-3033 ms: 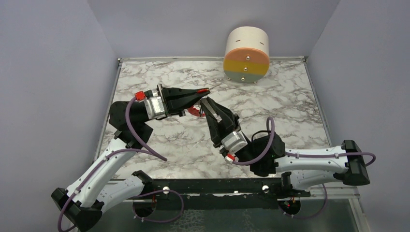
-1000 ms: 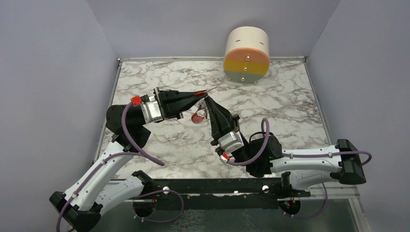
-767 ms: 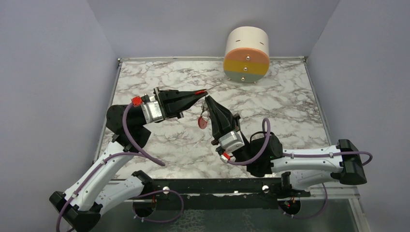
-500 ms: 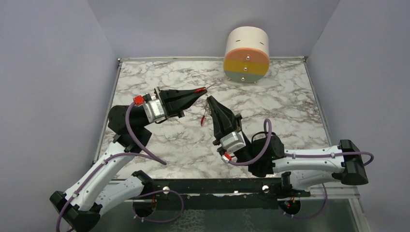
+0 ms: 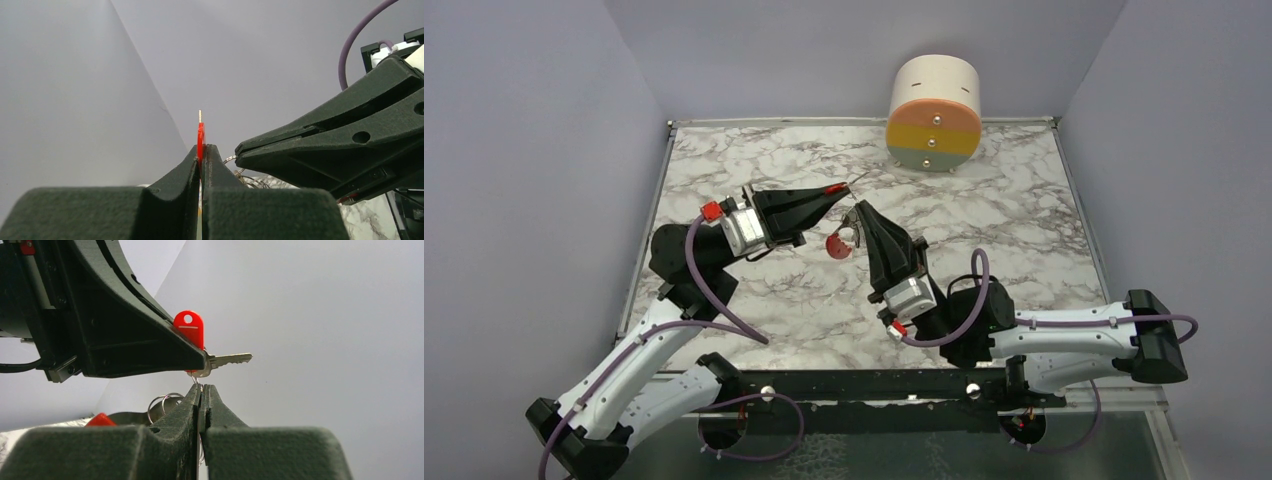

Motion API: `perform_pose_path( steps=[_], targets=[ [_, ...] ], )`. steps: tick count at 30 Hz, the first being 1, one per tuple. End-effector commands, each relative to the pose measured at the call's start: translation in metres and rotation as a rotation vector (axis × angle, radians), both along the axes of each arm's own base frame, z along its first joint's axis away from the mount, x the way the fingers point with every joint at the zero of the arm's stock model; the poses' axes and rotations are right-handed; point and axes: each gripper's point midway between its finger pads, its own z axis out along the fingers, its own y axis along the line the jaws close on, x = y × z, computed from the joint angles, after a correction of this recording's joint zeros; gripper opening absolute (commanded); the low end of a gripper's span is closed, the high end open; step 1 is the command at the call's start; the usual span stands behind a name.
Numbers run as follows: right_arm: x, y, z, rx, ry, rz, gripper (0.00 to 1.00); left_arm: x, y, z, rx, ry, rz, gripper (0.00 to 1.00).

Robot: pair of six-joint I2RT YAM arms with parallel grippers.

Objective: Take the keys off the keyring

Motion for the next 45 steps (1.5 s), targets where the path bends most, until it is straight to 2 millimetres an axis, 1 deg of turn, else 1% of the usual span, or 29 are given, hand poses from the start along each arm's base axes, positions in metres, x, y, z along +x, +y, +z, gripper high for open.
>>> perform_pose_path(
  steps=[1,9,15,21,26,30,37,39,43,45],
  targets=[
    [-0.009,-0.019,0.021,0.1,-0.046,0.017,0.02,0.005,0.02,0.019,-0.086,-0.039,0.1,0.03],
    [-0.01,-0.022,0.024,0.125,-0.056,0.016,0.01,-0.003,0.022,0.02,-0.085,-0.053,0.083,0.03],
    [-0.011,-0.025,0.026,0.159,-0.067,0.017,0.01,-0.002,0.02,0.015,-0.086,-0.031,0.069,0.02],
    [-0.013,-0.021,0.028,0.173,-0.091,0.014,0.01,-0.009,0.019,0.014,-0.107,-0.032,0.029,0.02],
    [-0.015,-0.023,0.03,0.209,-0.118,0.004,0.02,-0.015,0.021,0.012,-0.144,-0.04,-0.004,0.01],
    [-0.018,-0.028,0.032,0.252,-0.147,0.004,0.01,-0.025,0.027,0.014,-0.2,-0.06,-0.031,0.01],
    [-0.022,-0.029,0.032,0.315,-0.185,-0.002,0.01,-0.036,0.037,0.012,-0.283,-0.063,-0.061,0.02],
    [-0.022,-0.026,0.03,0.319,-0.189,-0.006,0.01,-0.039,0.041,0.011,-0.32,-0.068,-0.076,0.02],
    [-0.023,-0.028,0.03,0.338,-0.198,-0.005,0.01,-0.05,0.052,0.008,-0.414,-0.103,-0.111,0.03],
    [-0.023,-0.028,0.031,0.343,-0.199,0.0,0.01,-0.053,0.055,0.002,-0.451,-0.105,-0.141,0.04]
  ],
)
